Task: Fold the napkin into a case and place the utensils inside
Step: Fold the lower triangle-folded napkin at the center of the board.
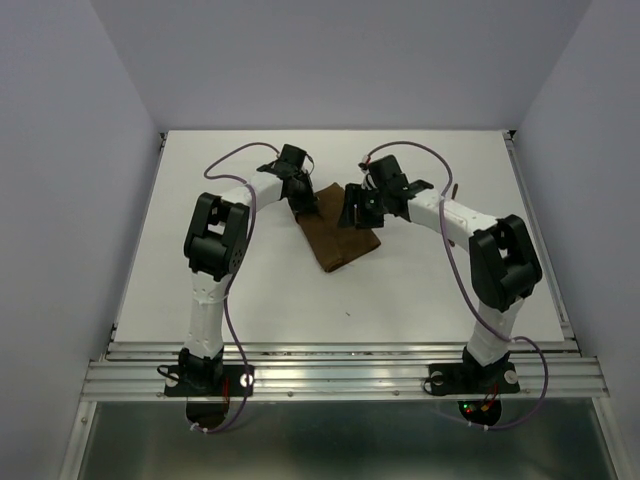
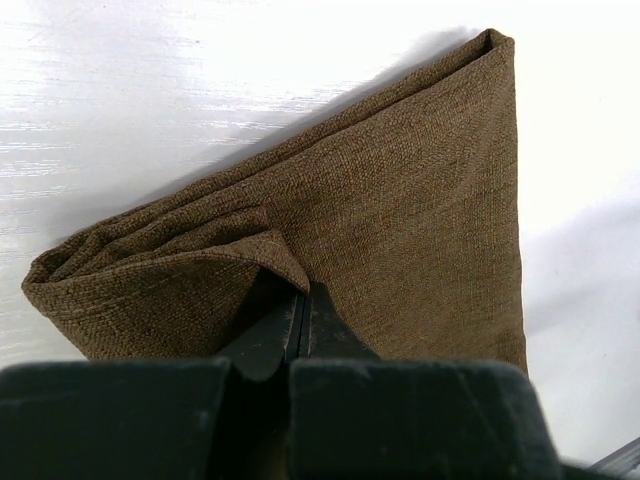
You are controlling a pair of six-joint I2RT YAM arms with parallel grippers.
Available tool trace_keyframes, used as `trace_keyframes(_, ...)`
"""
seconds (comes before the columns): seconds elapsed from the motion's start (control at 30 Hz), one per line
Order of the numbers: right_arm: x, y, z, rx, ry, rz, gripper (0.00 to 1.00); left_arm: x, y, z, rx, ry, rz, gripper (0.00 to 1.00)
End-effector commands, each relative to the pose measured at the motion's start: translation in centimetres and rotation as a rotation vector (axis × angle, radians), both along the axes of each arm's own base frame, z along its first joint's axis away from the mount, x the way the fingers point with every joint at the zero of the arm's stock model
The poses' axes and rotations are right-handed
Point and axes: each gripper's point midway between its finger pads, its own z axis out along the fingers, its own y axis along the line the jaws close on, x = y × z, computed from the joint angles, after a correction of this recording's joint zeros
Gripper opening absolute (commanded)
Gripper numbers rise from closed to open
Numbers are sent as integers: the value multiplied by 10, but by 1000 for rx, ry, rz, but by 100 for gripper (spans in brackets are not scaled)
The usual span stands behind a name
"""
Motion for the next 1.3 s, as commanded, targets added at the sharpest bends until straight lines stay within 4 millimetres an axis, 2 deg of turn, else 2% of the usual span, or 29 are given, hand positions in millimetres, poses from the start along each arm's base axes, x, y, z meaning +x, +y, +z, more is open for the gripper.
trace_keyframes(0.0, 40, -37, -14, -139, -41, -134, 65, -5, 0, -8, 31, 8, -19, 0)
trace_keyframes(0.03, 45, -43, -26, -169, -23, -147, 66, -5, 0, -7, 31, 6, -22, 0)
trace_keyframes(0.23, 60, -54, -43, -240, -29, -169, 69, -5, 1, -3, 35, -3, -26, 0)
trace_keyframes(0.4, 64, -66, -61, -318, -31, -181, 65, -5, 0, -2, 30, -2, -30, 0)
trace_keyframes(0.53, 58, -63, -67, -304, -10, -158, 48, -6, -2, -1, 28, -3, -31, 0)
trace_keyframes(0.57, 52, -61, -69, -288, 10, -148, 38, -5, -3, 1, 27, -6, -33, 0)
trace_keyframes(0.63, 49, -57, -66, -258, 7, -147, 26, -6, -4, 2, 25, -2, -29, 0)
trace_keyframes(0.7, 37, -54, -72, -220, 38, -138, 15, -8, -6, 4, 18, 6, -26, 0)
trace_keyframes(0.77, 30, -54, -71, -201, 50, -148, 8, -10, -5, 6, 14, 12, -16, 0)
trace_keyframes(0.8, 21, -57, -78, -204, 78, -159, 4, -12, -6, 7, 11, 13, -14, 0)
trace_keyframes(0.87, 14, -58, -78, -188, 88, -168, 1, -14, -6, 9, 4, 18, -5, 0)
trace_keyframes(0.93, 4, -59, -84, -175, 116, -177, 1, -14, -8, 14, 0, 7, -4, 0)
trace_keyframes(1.07, -5, -57, -85, -146, 133, -179, 1, -11, -8, 18, -3, -1, 1, 0)
trace_keyframes(1.27, -5, -57, -90, -150, 144, -179, 1, -12, -11, 26, -12, -9, 0, 0)
